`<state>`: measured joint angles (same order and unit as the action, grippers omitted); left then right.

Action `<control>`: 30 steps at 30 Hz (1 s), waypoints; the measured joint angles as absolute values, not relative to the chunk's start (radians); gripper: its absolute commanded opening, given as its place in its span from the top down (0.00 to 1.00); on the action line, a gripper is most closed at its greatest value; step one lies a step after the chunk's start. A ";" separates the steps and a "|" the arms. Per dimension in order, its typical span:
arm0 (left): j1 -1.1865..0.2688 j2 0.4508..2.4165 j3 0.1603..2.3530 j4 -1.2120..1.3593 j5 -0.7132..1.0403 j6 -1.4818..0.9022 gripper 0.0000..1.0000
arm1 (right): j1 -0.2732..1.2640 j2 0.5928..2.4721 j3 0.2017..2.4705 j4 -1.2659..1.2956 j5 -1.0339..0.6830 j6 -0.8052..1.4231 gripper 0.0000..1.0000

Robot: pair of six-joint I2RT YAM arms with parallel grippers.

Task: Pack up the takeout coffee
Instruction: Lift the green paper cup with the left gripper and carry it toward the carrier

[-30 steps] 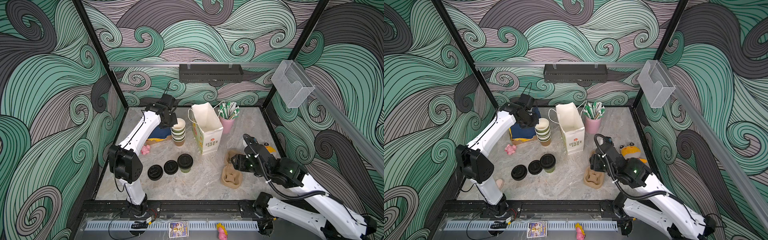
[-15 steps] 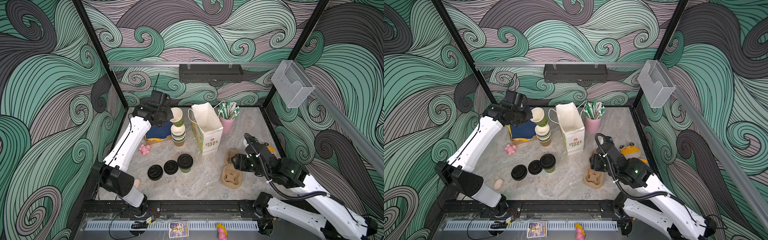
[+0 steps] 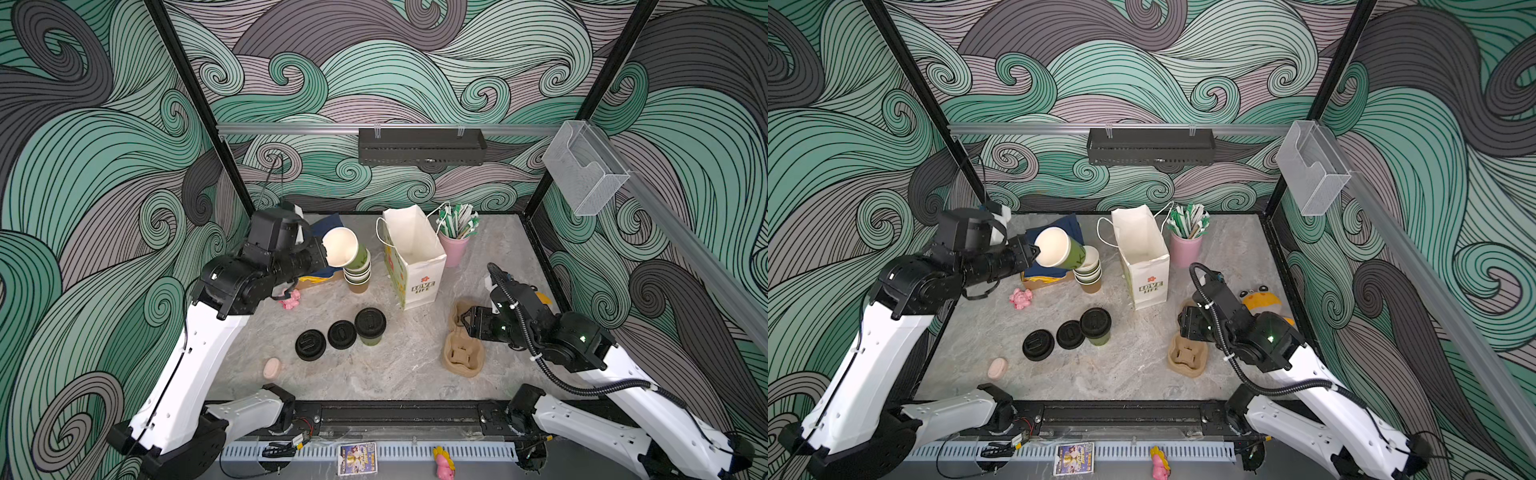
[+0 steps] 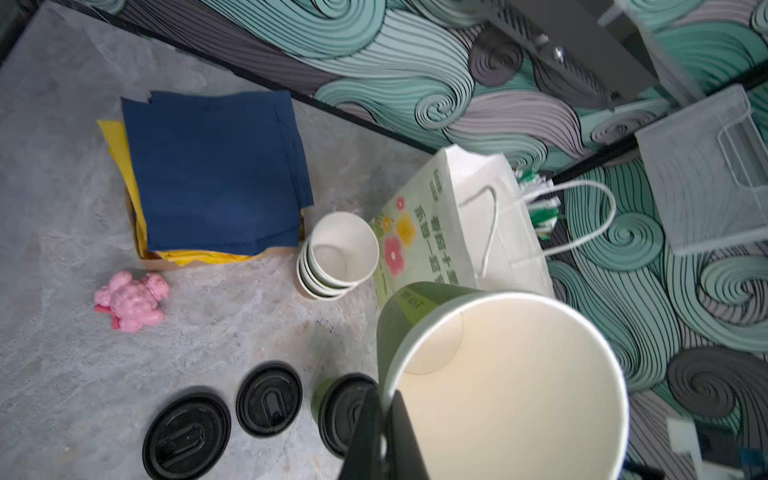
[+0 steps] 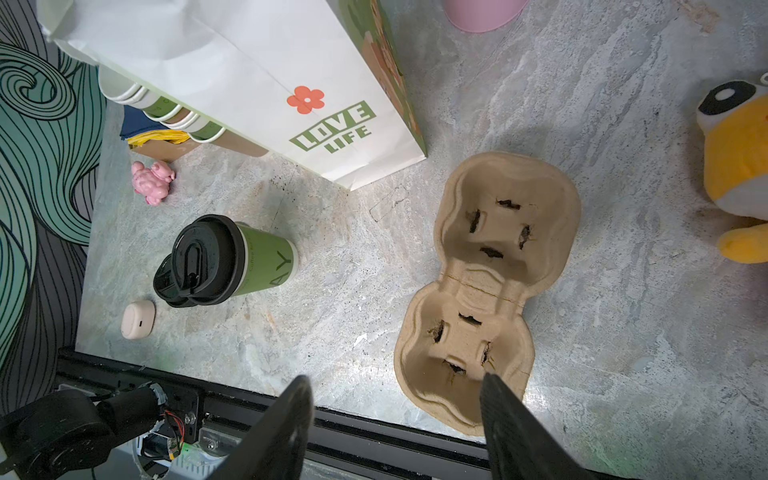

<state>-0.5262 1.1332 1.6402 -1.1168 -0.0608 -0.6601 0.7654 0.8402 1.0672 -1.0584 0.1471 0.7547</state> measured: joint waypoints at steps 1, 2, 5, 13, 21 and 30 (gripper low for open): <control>-0.575 1.118 1.615 -1.130 -0.065 -0.670 0.99 | 0.762 0.833 1.067 -1.059 0.144 0.755 0.34; -0.611 1.112 1.594 -1.138 -0.067 -0.682 0.99 | 0.758 0.828 1.066 -1.059 0.140 0.755 0.34; -0.743 1.094 1.497 -1.158 -0.081 -0.737 0.99 | 0.746 0.813 1.063 -1.066 0.130 0.752 0.34; -1.079 1.082 1.258 -1.100 -0.125 -0.824 0.98 | 0.734 0.787 1.055 -1.111 0.123 0.755 0.34; -1.119 1.262 1.217 -0.871 -0.137 -0.731 0.97 | 0.731 0.703 1.046 -1.180 0.129 0.780 0.35; -1.119 1.497 1.195 -0.743 -0.159 -0.688 0.98 | 0.731 0.655 1.058 -1.285 0.160 0.799 0.35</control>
<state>-1.1191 1.4971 1.1954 -0.7433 -0.1593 -0.6880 0.7307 0.6548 1.0584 -1.2854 0.1596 0.7994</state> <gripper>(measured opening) 0.049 0.652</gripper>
